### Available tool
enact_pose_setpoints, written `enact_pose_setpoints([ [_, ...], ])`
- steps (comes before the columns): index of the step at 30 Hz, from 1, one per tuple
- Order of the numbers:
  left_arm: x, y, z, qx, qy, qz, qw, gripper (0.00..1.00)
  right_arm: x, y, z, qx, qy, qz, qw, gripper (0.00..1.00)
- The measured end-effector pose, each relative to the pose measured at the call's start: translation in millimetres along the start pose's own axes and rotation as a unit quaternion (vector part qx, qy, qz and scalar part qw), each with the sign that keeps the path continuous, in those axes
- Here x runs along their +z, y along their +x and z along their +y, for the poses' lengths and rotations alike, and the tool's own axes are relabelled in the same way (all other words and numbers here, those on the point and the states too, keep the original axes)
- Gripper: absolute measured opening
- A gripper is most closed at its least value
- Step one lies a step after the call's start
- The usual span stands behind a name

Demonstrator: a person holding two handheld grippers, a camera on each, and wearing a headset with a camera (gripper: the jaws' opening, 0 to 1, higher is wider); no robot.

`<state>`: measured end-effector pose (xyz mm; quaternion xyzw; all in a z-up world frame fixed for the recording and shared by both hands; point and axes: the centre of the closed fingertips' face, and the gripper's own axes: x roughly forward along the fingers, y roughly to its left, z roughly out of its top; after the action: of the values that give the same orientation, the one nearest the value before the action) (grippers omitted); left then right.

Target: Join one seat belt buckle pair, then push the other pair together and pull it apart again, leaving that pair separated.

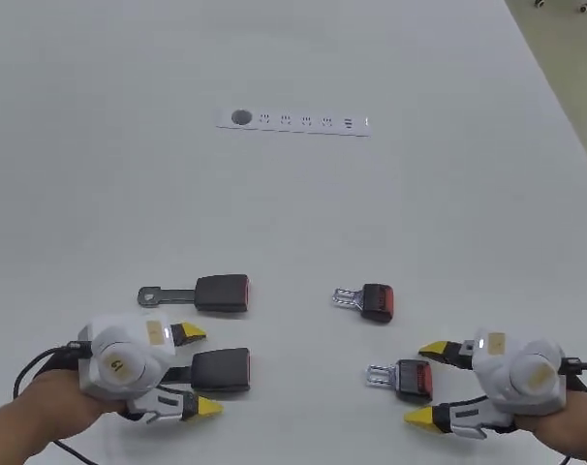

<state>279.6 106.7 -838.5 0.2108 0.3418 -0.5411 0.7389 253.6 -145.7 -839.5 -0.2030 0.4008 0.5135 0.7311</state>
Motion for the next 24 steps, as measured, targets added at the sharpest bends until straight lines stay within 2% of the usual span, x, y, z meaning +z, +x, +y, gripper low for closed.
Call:
enact_pose_setpoints([
  [4,1.5,0.7,2.2,-0.003,-0.004,-0.001,1.0000,0.57,2.7,1.4,-2.6,0.002,-0.010,-0.004,0.9999,0.55],
  [8,-2.5,-0.7,0.0,-0.009,0.031,0.013,0.9994,0.50,1.1,0.3,-3.8,0.005,-0.019,-0.002,0.9998,0.52],
  [15,-2.4,-1.5,-0.9,-0.014,0.036,0.015,0.9991,0.39,-0.6,-0.2,-5.7,0.009,-0.032,0.001,0.9994,0.46],
  [18,-1.5,-1.1,-2.5,-0.017,0.042,0.012,0.9989,0.37,-0.4,-1.0,-3.9,0.018,-0.024,-0.001,0.9995,0.37],
  [24,0.0,0.0,-4.0,-0.029,0.052,0.014,0.9981,0.34,0.3,-0.5,-4.7,0.021,-0.033,-0.009,0.9992,0.37],
])
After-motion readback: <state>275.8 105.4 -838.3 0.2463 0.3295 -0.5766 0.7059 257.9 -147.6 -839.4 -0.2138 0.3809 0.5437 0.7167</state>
